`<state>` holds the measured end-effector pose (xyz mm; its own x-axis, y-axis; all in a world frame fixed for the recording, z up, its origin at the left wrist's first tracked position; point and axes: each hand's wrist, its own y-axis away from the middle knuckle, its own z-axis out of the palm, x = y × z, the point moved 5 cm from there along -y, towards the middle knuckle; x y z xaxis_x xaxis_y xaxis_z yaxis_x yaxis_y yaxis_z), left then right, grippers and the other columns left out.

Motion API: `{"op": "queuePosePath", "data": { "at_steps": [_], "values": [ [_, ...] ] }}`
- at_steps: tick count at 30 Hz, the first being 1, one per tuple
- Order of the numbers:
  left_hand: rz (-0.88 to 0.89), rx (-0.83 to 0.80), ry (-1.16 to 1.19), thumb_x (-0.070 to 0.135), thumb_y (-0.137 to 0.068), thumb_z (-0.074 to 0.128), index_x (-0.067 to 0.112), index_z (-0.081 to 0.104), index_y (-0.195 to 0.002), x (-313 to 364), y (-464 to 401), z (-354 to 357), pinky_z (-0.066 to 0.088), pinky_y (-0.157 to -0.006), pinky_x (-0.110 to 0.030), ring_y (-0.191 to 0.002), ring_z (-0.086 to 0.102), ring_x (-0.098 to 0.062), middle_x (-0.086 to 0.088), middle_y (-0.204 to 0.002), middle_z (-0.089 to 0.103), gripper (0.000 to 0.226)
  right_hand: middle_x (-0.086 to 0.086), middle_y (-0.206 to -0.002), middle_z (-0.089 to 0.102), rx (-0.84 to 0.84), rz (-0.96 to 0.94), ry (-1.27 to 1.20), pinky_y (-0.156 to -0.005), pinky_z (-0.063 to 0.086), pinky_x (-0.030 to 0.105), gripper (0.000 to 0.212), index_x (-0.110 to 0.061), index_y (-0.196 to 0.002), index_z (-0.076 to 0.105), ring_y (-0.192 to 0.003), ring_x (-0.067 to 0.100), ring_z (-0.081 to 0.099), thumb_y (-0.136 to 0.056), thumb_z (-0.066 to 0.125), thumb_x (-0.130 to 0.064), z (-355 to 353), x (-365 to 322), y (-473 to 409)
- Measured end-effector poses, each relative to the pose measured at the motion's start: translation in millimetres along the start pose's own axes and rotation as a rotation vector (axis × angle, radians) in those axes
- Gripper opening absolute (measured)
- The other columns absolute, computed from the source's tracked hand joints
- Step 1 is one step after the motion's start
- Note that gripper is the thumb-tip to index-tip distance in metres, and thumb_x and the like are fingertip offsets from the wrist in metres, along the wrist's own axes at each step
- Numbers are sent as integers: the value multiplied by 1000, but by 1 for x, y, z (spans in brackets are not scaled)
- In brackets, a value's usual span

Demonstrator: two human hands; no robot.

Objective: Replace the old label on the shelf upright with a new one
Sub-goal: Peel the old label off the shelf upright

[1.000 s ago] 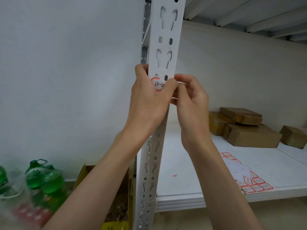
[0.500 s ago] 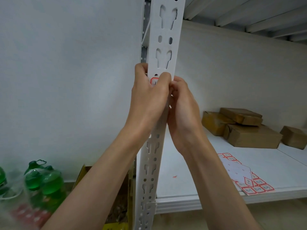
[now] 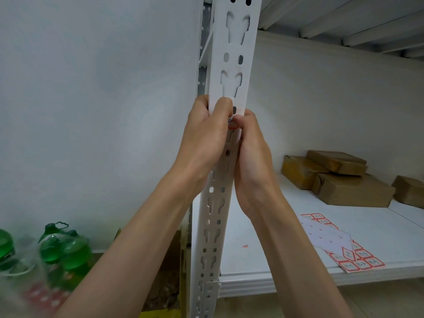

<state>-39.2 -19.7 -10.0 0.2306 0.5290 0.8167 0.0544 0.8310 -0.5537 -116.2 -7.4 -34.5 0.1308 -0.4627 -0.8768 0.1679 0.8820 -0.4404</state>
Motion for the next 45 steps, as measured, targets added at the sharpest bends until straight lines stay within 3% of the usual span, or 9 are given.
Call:
{"op": "queuePosePath", "data": {
  "at_steps": [2,8,15,20,24,32,37,40,45],
  "values": [
    [6,-5,-10,21,-96,47,24,49,-83,1,0,0,43,-49,-12,-61,58,0,13,-73,59,13,-1,-88,65,-1,-5,-4,-65,54,24,31,-12,-116,59,-78,5,65,-102,39,-32,0,0,1],
    [-2,-28,-48,21,-99,45,21,51,-94,2,1,-1,47,-54,-12,-68,64,2,8,-87,65,8,6,-96,69,9,-3,-13,-76,54,31,31,-12,-117,59,-84,7,67,-102,40,-31,0,0,1],
    [-65,-2,62,27,-92,51,20,52,-87,-5,-1,1,45,-67,-34,-71,58,-15,4,-82,58,8,-3,-89,67,2,-2,-22,-78,53,34,29,-13,-116,59,-79,3,66,-102,41,-31,1,0,2],
    [-21,25,23,21,-95,49,21,51,-85,-2,-1,2,47,-62,-27,-69,60,-11,8,-76,60,10,-2,-91,66,23,-7,3,-79,51,34,30,-13,-116,59,-86,7,65,-102,40,-32,1,2,0],
    [-23,27,-8,18,-96,46,17,53,-94,0,-1,-1,49,-56,-14,-70,62,-4,6,-84,63,8,4,-98,68,26,-10,4,-85,54,39,29,-15,-115,60,-90,10,66,-101,41,-31,1,2,1],
    [-7,20,-37,21,-96,46,23,49,-85,-2,1,-2,44,-61,-19,-67,58,-4,13,-75,58,12,2,-95,67,31,-8,21,-93,55,47,28,-13,-114,59,-86,8,65,-101,41,-30,1,-1,4],
    [-22,35,-40,21,-96,46,20,50,-90,-1,0,-1,47,-67,-23,-75,60,-8,7,-85,60,7,0,-93,66,24,-11,-9,-77,52,34,28,-11,-116,58,-82,6,64,-101,41,-29,2,-1,4],
    [-28,34,-51,20,-96,46,18,52,-94,0,-1,-1,49,-70,-25,-81,62,-10,0,-92,63,7,-2,-91,66,23,-13,-21,-76,51,32,28,-12,-116,59,-82,5,64,-100,42,-28,2,-1,4],
    [-20,8,-76,19,-98,45,18,52,-99,1,-1,-3,51,-61,-14,-72,63,0,4,-92,65,8,-2,-91,66,25,-22,-8,-80,52,35,28,-12,-116,58,-83,5,65,-101,42,-29,2,-1,4]
  ]
}}
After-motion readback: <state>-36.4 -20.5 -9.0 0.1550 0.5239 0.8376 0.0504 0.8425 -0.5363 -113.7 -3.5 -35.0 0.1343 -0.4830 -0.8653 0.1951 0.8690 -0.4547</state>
